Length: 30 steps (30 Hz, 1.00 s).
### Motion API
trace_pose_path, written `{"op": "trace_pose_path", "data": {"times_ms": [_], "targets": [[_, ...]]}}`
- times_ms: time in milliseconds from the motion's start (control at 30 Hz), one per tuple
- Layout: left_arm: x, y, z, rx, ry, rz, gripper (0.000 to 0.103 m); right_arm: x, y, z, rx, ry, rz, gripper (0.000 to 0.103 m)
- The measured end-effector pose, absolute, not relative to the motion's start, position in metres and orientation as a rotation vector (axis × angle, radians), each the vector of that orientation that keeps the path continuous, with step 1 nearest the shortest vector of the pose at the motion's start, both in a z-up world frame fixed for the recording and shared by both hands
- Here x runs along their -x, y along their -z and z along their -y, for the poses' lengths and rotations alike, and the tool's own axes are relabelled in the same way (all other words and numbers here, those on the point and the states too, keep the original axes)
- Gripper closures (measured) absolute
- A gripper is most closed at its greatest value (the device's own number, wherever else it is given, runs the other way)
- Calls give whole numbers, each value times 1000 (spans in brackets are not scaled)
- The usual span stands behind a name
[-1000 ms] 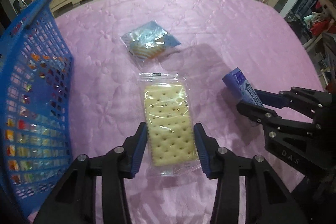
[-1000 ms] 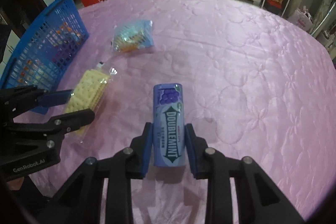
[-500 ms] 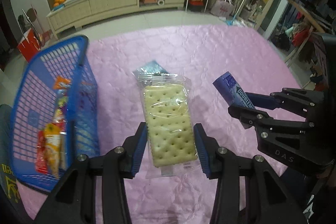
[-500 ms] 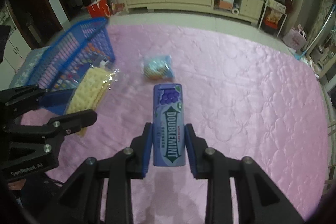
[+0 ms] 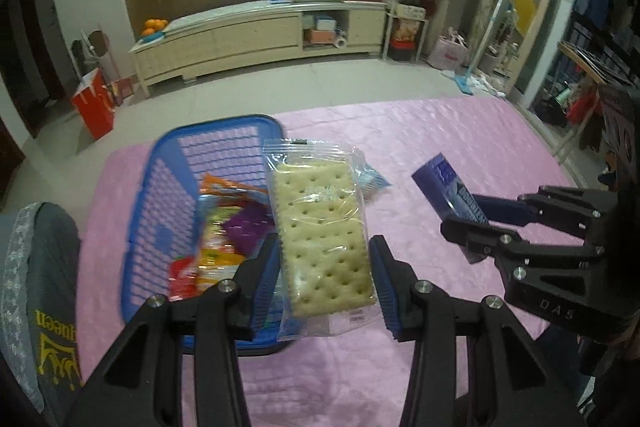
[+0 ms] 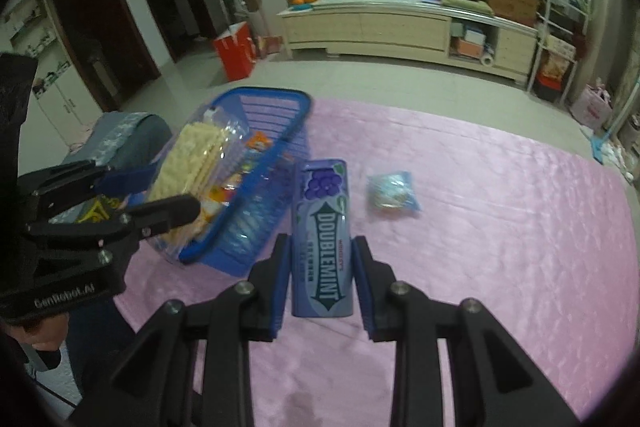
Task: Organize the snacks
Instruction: 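Carry the cracker pack and blue gum tube over the blue basket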
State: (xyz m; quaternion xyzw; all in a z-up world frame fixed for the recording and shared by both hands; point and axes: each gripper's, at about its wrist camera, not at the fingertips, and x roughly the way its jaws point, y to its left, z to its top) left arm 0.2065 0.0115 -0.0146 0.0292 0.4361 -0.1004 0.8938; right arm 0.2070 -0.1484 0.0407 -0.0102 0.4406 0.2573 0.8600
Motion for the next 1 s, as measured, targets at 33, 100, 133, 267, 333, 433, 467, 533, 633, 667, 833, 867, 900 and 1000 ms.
{"op": "trace_pose_path", "data": {"times_ms": [33, 100, 133, 267, 333, 433, 467, 533, 633, 667, 833, 867, 900, 1000], "targets": [[-205, 13, -17, -54, 202, -898, 61, -207, -42, 142, 19, -549, -922, 68], [-205, 12, -33, -33, 187, -895, 61, -208, -42, 129, 12, -576, -920, 68], [-207, 13, -42, -29, 176, -899, 61, -209, -42, 123, 13, -587, -919, 68], [-216, 18, -69, -14, 140, -917, 61, -221, -40, 95, 24, -621, -927, 68], [-221, 22, -81, -3, 134, -928, 61, -228, -37, 82, 26, -636, -938, 68], [-229, 29, -91, -5, 129, -941, 61, -237, -33, 65, 32, -648, -950, 68], [-231, 31, -92, -5, 127, -945, 61, -239, -31, 63, 31, -652, -954, 68], [-237, 35, -96, -2, 125, -958, 61, -243, -28, 54, 32, -660, -963, 68], [-250, 42, -101, 2, 133, -976, 61, -253, -21, 47, 36, -660, -974, 68], [-255, 45, -102, 4, 139, -983, 61, -255, -20, 46, 35, -660, -977, 68], [-270, 56, -93, -19, 171, -1031, 61, -264, -15, 44, 28, -659, -991, 68], [-272, 58, -91, -31, 171, -1033, 61, -264, -14, 43, 39, -653, -985, 68], [-274, 60, -92, -38, 173, -1036, 61, -265, -13, 44, 47, -647, -981, 68], [-281, 64, -90, -40, 173, -1048, 61, -268, -10, 48, 34, -641, -992, 68]]}}
